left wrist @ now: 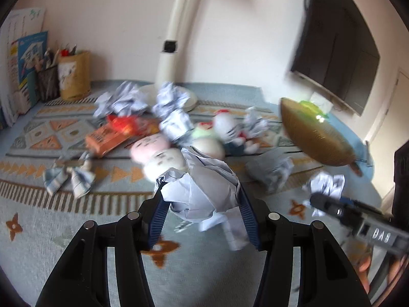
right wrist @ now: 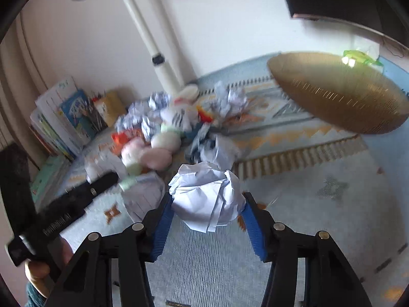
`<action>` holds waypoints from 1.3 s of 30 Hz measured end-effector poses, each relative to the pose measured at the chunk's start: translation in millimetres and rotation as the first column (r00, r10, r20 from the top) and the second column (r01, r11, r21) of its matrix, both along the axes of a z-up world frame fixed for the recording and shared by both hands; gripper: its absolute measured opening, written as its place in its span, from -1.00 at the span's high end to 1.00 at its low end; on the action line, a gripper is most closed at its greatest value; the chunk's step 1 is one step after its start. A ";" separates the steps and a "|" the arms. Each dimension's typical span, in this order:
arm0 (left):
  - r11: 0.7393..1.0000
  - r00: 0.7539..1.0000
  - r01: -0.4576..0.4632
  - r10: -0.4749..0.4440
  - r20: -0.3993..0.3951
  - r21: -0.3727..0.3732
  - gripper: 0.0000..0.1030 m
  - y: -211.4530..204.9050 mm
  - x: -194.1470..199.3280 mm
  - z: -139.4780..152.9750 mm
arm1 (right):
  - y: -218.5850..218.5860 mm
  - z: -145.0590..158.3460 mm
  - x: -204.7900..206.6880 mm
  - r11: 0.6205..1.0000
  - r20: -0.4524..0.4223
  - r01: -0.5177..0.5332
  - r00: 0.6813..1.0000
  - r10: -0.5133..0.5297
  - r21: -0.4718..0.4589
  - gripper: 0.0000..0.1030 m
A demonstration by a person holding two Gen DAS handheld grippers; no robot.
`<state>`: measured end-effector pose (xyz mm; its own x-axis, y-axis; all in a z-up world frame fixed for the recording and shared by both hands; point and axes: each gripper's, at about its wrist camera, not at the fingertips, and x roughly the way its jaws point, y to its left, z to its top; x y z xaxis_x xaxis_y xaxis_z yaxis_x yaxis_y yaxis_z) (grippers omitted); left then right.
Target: Organize objects
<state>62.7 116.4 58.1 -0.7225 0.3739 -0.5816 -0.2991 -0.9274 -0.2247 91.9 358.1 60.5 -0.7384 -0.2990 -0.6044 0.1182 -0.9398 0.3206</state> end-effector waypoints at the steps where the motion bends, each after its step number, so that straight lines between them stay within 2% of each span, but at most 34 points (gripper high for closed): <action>1: 1.000 0.999 0.025 -0.025 -0.027 0.011 0.02 7.6 3.1 12.0 | 9.4 14.5 2.4 1.000 -0.031 0.029 0.999 -0.029 0.004 -0.01; 3: 0.995 0.992 0.099 -0.097 -0.081 0.023 0.02 32.7 4.1 43.0 | 33.6 48.0 6.6 0.994 -0.101 0.110 0.989 -0.108 0.012 -0.02; 7: 0.968 0.966 0.238 -0.228 -0.120 0.078 0.02 89.8 -15.6 85.4 | 88.7 96.7 5.6 0.946 -0.196 0.322 0.930 -0.312 0.025 -0.05; 10: 0.945 0.948 0.313 -0.304 -0.096 0.095 0.00 140.6 -45.7 91.9 | 125.5 98.0 -14.5 0.912 -0.139 0.408 0.906 -0.401 0.030 -0.05; 12: 0.932 0.938 0.347 -0.343 -0.056 0.109 -0.01 168.3 -64.4 83.4 | 145.5 89.5 -27.9 0.906 -0.083 0.422 0.904 -0.420 0.009 -0.06; 13: 0.930 0.937 0.350 -0.347 -0.044 0.115 -0.08 177.9 -70.8 78.7 | 152.8 85.0 -31.0 0.902 -0.068 0.431 0.900 -0.430 0.007 -0.07; 15: 0.929 0.937 0.348 -0.348 -0.021 0.123 -0.10 197.1 -84.2 67.5 | 163.2 75.8 -41.5 0.899 -0.037 0.438 0.899 -0.437 0.011 -0.22; 16: 0.932 0.940 0.340 -0.342 -0.006 0.127 -0.31 205.3 -90.8 62.1 | 166.7 71.1 -48.1 0.906 -0.021 0.424 0.906 -0.424 0.009 -0.26; 17: 0.933 0.941 0.335 -0.339 0.007 0.131 -0.77 210.9 -95.4 58.6 | 170.4 67.6 -53.4 0.910 -0.011 0.414 0.910 -0.414 0.005 -0.36; 18: 0.938 0.945 0.321 -0.326 0.025 0.132 -0.99 216.2 -101.9 53.4 | 174.1 63.7 -58.2 0.909 0.006 0.417 0.909 -0.418 0.006 -0.41; 19: 0.946 0.953 0.296 -0.302 0.030 0.132 -0.98 217.6 -105.0 49.1 | 177.0 61.0 -60.3 0.905 0.025 0.424 0.905 -0.425 0.008 -0.42; 21: 0.952 0.956 0.276 -0.286 0.062 0.133 -0.98 214.1 -108.4 43.7 | 183.2 59.2 -51.7 0.904 0.024 0.427 0.904 -0.426 -0.013 -0.42; 23: 0.945 0.952 0.287 -0.300 0.067 0.157 -0.98 201.7 -102.8 46.2 | 181.7 64.0 -43.9 0.908 0.002 0.419 0.908 -0.419 -0.017 -0.42; 28: 0.966 0.977 0.213 -0.209 -0.044 0.143 -0.99 144.8 -67.1 81.1 | 143.4 90.8 -29.9 0.948 -0.076 0.318 0.945 -0.317 0.000 -0.42; 32: 0.980 0.986 0.128 -0.110 -0.126 0.151 -0.99 80.9 -25.2 103.6 | 89.3 107.0 -10.4 0.981 -0.149 0.193 0.970 -0.192 -0.012 -0.42; 35: 0.988 0.989 0.014 0.008 -0.147 0.151 -0.99 28.1 5.0 97.7 | 44.3 92.8 -0.4 0.994 -0.156 0.108 0.982 -0.105 0.007 -0.42; 37: 0.988 0.984 -0.090 0.108 -0.142 0.128 -0.99 -5.2 20.5 79.4 | 10.2 66.7 1.2 0.998 -0.138 0.047 0.989 -0.043 0.030 -0.42; 39: 0.977 0.969 -0.208 0.212 -0.123 0.046 -0.99 -33.0 28.1 49.2 | -15.1 38.3 -0.6 0.999 -0.129 0.009 0.992 -0.002 0.049 -0.42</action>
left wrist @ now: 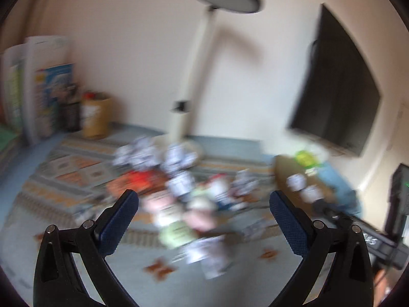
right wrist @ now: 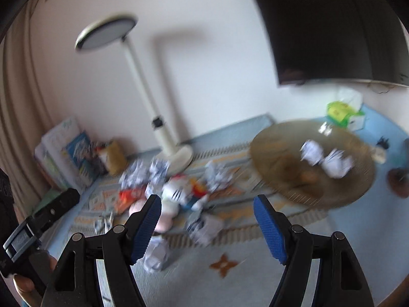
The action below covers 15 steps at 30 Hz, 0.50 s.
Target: Organize objects
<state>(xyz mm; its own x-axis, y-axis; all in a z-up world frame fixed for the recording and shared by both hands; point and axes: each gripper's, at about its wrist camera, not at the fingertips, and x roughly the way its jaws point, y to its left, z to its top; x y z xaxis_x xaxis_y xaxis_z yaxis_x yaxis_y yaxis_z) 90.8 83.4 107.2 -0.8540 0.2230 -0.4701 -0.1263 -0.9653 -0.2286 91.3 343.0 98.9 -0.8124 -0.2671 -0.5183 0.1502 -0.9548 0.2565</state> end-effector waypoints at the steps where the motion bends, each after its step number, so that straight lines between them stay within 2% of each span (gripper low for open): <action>1: 0.998 0.998 -0.047 0.049 0.043 -0.052 -0.99 -10.0 -1.4 -18.6 | -13.6 -16.0 -3.0 1.000 0.012 -0.009 1.000 0.009 0.017 -0.42; 3: 0.997 0.992 -0.060 0.065 0.105 -0.055 -0.98 -29.3 -3.3 -48.0 | -33.5 -41.6 -11.4 0.999 0.055 -0.027 0.998 0.025 0.043 -0.42; 5: 0.996 0.989 -0.080 0.084 0.124 -0.031 -0.98 -38.3 -1.7 -64.9 | -44.0 -56.9 -16.2 0.998 0.081 -0.041 0.996 0.037 0.048 -0.42; 7: 0.995 0.987 -0.102 0.104 0.126 -0.019 -0.98 -45.2 0.4 -73.7 | -52.5 -64.9 -22.9 0.994 0.106 -0.022 0.994 0.011 0.105 -0.42; 9: 0.996 0.988 -0.093 0.092 0.125 -0.003 -0.98 -43.8 -1.8 -73.8 | -56.0 -65.5 -23.9 0.990 0.092 -0.012 0.996 -0.002 0.142 -0.45; 12: 0.993 0.985 -0.099 0.108 0.138 -0.066 -0.98 -32.2 -6.2 -78.0 | -57.2 -69.4 -24.1 0.988 0.107 -0.019 0.994 0.002 0.156 -0.65; 15: 0.990 0.986 -0.050 0.070 0.153 -0.131 -0.98 -15.9 -7.8 -81.1 | -58.2 -70.0 -23.3 0.986 0.123 -0.035 0.992 0.016 0.161 -0.65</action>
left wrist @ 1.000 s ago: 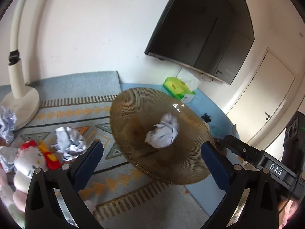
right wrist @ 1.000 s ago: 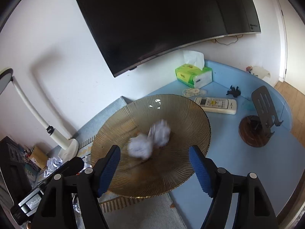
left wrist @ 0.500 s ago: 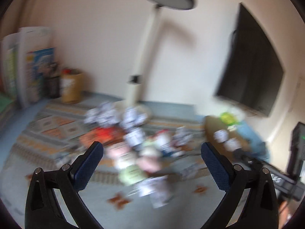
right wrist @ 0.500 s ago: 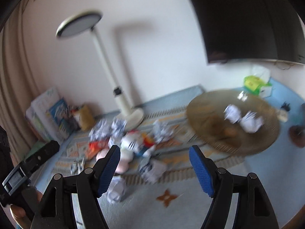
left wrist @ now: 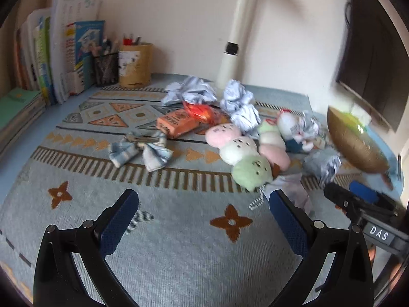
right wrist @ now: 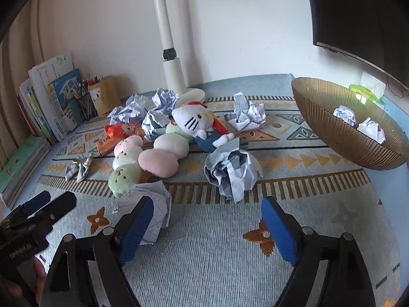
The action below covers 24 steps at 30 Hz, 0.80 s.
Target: Organize objects
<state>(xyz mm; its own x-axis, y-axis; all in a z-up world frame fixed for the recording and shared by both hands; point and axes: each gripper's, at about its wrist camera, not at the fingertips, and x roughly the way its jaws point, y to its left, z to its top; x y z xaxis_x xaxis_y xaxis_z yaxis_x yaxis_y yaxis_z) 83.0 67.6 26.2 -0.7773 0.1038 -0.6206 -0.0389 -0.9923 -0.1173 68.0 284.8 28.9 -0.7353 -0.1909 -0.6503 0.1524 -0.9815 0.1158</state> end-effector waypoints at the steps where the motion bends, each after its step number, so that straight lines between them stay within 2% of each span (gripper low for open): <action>1: 0.999 1.000 0.003 -0.003 -0.009 -0.033 -0.99 4.8 2.0 0.4 | 0.2 0.2 0.3 1.000 0.001 0.001 1.000 -0.001 -0.002 -0.65; 5: 0.995 0.999 0.014 -0.017 -0.034 -0.103 -0.99 15.5 6.4 2.6 | 6.0 -1.8 -2.1 0.999 0.023 0.024 0.999 -0.024 -0.024 -0.66; 13: 0.995 1.000 0.016 -0.016 -0.003 -0.097 -0.99 13.6 3.2 0.6 | 39.7 -12.2 -14.0 0.976 0.126 0.109 0.988 -0.086 -0.186 -0.66; 15: 0.993 1.000 0.022 -0.023 -0.004 -0.112 -0.99 16.3 3.9 0.9 | 45.5 -13.9 -16.0 0.970 0.145 0.154 0.981 -0.127 -0.189 -0.66; 18: 0.991 0.999 0.039 -0.039 0.002 -0.126 -0.99 21.6 3.5 3.1 | 44.4 -10.8 -21.5 0.978 0.164 0.145 0.979 -0.120 -0.149 -0.66; 20: 0.994 0.998 0.067 -0.066 0.011 -0.086 -0.99 25.9 4.3 6.8 | 43.9 -3.9 -26.3 0.986 0.147 0.126 0.983 -0.109 -0.109 -0.66; 24: 0.978 0.980 0.162 -0.175 0.094 0.128 -0.98 43.1 -6.2 4.5 | 41.2 5.8 -44.2 0.996 0.128 0.039 0.991 -0.028 -0.084 -0.65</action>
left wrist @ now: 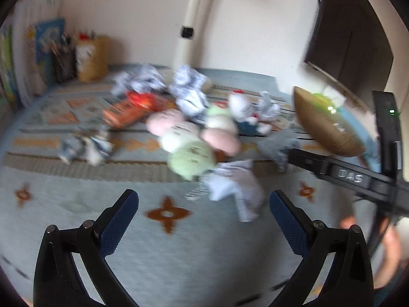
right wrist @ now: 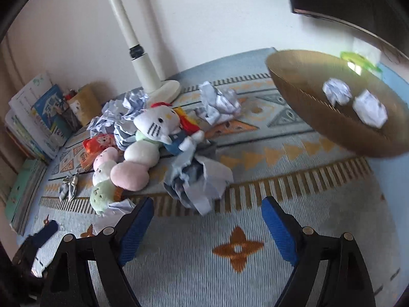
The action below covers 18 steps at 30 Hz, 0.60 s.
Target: Organize objects
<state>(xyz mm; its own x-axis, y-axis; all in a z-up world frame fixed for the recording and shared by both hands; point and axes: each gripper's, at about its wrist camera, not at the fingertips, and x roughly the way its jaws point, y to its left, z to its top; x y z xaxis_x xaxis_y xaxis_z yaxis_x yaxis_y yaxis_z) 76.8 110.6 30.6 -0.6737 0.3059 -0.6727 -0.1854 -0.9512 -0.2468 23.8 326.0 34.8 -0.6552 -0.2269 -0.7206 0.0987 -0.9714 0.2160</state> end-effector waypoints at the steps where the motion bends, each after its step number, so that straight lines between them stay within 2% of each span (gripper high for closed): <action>1: 1.000 1.000 0.008 -0.008 0.025 0.018 -0.92 6.6 -3.1 -3.1 | -1.3 0.4 -2.7 1.000 -0.007 -0.012 1.000 0.013 0.020 -0.64; 3: 1.000 0.998 0.019 -0.019 0.055 0.009 -0.74 22.1 -9.3 -8.8 | -3.8 0.0 -6.4 0.998 -0.019 -0.048 0.999 0.049 0.051 -0.48; 5: 1.000 0.998 0.018 -0.016 0.069 -0.023 -0.56 34.1 -14.2 -13.6 | -3.1 -1.6 -7.8 0.995 -0.029 -0.094 0.995 0.094 0.028 -0.39; 9: 0.999 0.995 0.016 -0.014 0.095 -0.029 -0.41 46.4 -24.7 -18.4 | -5.2 -6.0 -13.2 0.991 -0.021 -0.133 0.991 0.133 0.030 -0.39; 11: 0.999 0.994 0.010 -0.005 0.106 -0.040 -0.26 49.4 -28.5 -20.3 | -10.6 -7.7 -17.5 0.987 -0.010 -0.158 0.987 0.159 0.033 -0.38; 13: 0.999 0.995 0.002 0.003 0.100 -0.052 -0.20 52.4 -29.6 -20.7 | -18.4 -11.0 -21.7 0.984 0.000 -0.165 0.986 0.166 0.069 -0.38; 14: 0.999 0.995 0.004 0.001 0.099 -0.052 -0.10 53.0 -29.7 -20.6 | -21.5 -13.1 -22.9 0.982 0.002 -0.167 0.986 0.167 0.085 -0.38; 16: 0.999 0.995 0.001 0.004 0.097 -0.053 -0.02 52.2 -30.5 -19.7 | -24.1 -18.7 -24.9 0.982 0.009 -0.168 0.986 0.168 0.092 -0.21; 17: 0.999 0.995 0.000 0.004 0.095 -0.049 0.02 51.8 -30.4 -19.4 | -24.1 -20.2 -26.0 0.981 0.019 -0.174 0.985 0.173 0.086 0.03; 18: 0.999 0.996 0.004 0.001 0.094 -0.049 0.04 52.1 -30.1 -18.7 | -22.8 -19.3 -25.4 0.982 0.010 -0.171 0.985 0.171 0.082 0.05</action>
